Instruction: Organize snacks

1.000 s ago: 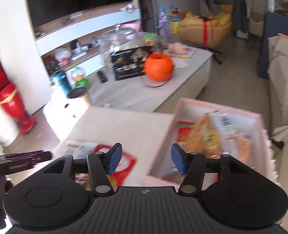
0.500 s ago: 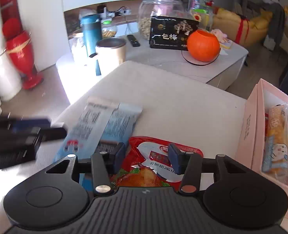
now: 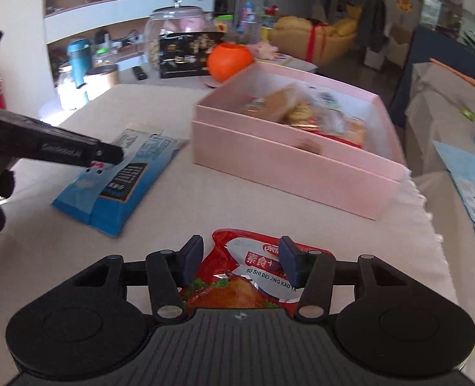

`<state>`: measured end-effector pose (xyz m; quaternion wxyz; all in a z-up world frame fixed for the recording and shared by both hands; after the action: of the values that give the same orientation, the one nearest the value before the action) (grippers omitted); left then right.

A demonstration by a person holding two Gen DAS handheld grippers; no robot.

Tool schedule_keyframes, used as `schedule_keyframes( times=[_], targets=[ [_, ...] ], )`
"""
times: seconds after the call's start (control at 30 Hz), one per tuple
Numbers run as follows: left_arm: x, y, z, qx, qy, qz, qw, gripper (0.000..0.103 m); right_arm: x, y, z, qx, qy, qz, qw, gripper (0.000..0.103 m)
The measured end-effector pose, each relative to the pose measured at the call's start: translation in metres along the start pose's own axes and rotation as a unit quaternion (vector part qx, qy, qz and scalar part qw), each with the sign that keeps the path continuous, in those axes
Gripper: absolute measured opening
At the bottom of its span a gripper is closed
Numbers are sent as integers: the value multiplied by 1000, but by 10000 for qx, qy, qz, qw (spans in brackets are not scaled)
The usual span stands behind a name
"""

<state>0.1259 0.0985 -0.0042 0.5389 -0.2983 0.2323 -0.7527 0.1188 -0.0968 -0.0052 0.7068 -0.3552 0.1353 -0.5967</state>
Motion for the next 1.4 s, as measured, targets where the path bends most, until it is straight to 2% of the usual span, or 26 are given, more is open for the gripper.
schedule_keyframes(
  times=[0.17,0.27,0.33,0.47,0.57,0.7,0.83,0.9,0.97,1.07,1.1,1.17,1.23,1.33,1.4],
  targets=[
    [35,2,-7,-116,553,184,9982,38,37,-1,-15,-130,612,-385,9973,61],
    [39,4,-8,-150,544,102,9984,38,52,-10,-22,77,1152,-527,9919,61],
    [38,4,-7,-162,552,137,9983,38,57,-12,-27,187,1295,-676,9891,65],
    [35,7,-3,-181,516,167,9984,38,58,-6,-35,-75,1602,-661,9848,68],
    [36,7,-1,-196,539,195,9982,38,57,-4,-41,-26,1745,-694,9822,74],
    [35,8,-1,-215,589,167,9979,38,49,-1,-44,-94,1496,-702,9862,77],
    [29,5,-3,-213,694,78,9973,42,27,-8,-36,-127,1172,255,9927,76],
    [19,0,-6,-226,675,192,9973,43,17,-12,-33,-119,1036,473,9934,76],
    [4,-7,-7,-217,541,400,9975,45,11,-18,-30,57,883,439,9951,76],
    [-18,-20,-5,-222,167,811,9963,41,13,-21,-27,331,750,41,9966,76],
    [-21,-24,-4,-149,19,814,9966,41,16,-19,-27,347,753,-88,9965,76],
    [-17,-30,-1,-34,-228,561,9982,41,25,-13,-30,289,858,-258,9956,76],
    [3,-31,3,21,-198,233,9995,41,35,-9,-33,190,1058,-333,9936,76],
    [43,-19,7,-25,236,-52,9997,42,50,-4,-40,84,1369,-428,9896,76],
    [65,-8,8,-57,582,-74,9983,43,58,-5,-46,96,1535,-512,9868,76]
  ],
)
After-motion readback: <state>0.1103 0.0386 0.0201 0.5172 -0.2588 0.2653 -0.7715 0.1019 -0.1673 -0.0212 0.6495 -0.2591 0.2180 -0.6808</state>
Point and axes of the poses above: each gripper's, at about its wrist camera, not at the fingertips, and y roughly the way its jaws point, x to its right, z to its top, the point moved 5 cm from there along y, roughly the way its jaws point, and after that the axes turned 13 degrees about -z, right-handed, at the moved point
